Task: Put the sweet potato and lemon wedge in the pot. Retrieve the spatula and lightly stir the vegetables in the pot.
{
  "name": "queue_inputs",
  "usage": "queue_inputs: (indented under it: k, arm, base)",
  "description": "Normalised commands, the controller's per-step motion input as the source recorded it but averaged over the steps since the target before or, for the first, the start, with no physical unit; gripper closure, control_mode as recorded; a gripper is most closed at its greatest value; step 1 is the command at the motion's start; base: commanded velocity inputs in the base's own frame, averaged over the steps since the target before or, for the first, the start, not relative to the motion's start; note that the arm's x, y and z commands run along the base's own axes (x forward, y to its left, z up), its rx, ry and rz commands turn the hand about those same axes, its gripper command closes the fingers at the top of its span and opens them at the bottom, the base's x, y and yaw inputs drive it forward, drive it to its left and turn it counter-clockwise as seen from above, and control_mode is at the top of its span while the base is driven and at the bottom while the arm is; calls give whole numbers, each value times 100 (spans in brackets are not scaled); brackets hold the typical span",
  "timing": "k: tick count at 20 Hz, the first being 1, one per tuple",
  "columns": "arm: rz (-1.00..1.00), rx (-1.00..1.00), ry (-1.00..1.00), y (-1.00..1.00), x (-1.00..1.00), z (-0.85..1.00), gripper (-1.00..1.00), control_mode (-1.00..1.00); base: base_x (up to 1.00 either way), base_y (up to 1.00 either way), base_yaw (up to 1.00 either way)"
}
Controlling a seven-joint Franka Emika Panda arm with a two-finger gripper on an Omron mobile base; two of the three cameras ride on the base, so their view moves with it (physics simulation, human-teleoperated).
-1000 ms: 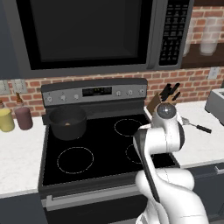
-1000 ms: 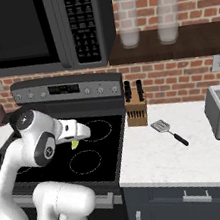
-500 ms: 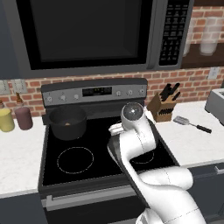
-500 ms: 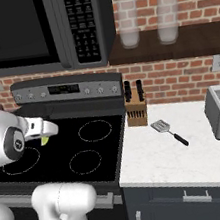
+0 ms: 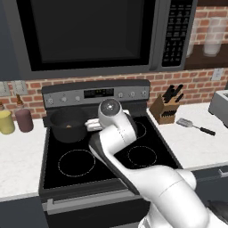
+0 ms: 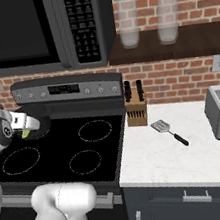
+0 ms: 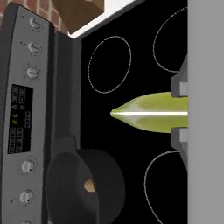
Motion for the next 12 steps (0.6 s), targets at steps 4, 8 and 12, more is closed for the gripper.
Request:
queue_inputs:
  k: [4,8,12]
  arm:
    - [0,10,0,68,69,1,100,-100]
    - [0,3,-1,69,61,0,100,-100]
    - [0,0,-4,60,50,0,100,-100]
  base:
    - [0,0,0]
    - [0,0,0]
    - [0,0,0]
